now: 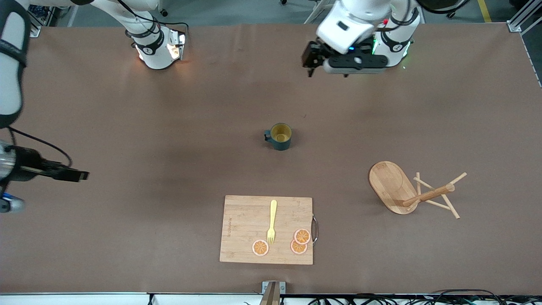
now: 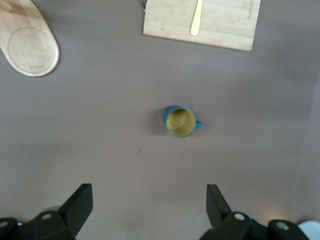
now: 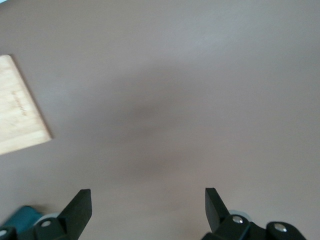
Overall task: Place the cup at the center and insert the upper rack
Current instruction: 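Move the left gripper over the teal mug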
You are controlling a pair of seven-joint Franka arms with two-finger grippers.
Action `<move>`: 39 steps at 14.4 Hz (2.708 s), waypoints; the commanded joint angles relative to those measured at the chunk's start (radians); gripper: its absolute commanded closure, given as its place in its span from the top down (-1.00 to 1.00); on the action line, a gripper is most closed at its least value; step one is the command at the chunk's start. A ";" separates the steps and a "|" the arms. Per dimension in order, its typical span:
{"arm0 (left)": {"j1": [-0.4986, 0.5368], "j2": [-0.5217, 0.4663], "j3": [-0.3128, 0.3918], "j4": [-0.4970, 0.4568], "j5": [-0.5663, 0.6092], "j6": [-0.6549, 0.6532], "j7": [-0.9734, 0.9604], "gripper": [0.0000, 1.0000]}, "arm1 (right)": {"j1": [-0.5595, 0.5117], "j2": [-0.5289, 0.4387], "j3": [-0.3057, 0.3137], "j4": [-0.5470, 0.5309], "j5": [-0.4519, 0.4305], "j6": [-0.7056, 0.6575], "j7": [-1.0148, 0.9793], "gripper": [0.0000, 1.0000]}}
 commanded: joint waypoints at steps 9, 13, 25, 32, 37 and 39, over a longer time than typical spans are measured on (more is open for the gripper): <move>-0.433 0.317 -0.020 -0.038 0.590 0.195 -0.782 1.00 | 0.060 -0.321 -0.156 -0.291 -0.036 0.178 -0.267 1.00; -0.523 0.419 -0.020 -0.041 0.773 0.195 -0.971 1.00 | 0.109 -0.396 -0.156 -0.372 -0.105 0.221 -0.269 1.00; -0.651 0.630 -0.011 -0.110 1.299 0.178 -1.275 1.00 | 0.107 -0.546 -0.150 -0.593 -0.101 0.300 -0.257 1.00; -0.764 0.680 0.111 -0.158 1.448 0.170 -1.386 1.00 | 0.107 -0.540 -0.150 -0.588 -0.104 0.309 -0.257 1.00; -0.860 0.733 0.241 -0.150 1.554 0.170 -1.452 0.97 | 0.110 -0.540 -0.146 -0.583 -0.108 0.303 -0.269 1.00; -0.860 0.752 0.250 -0.138 1.594 0.172 -1.464 0.97 | 0.110 -0.540 -0.146 -0.583 -0.108 0.300 -0.270 1.00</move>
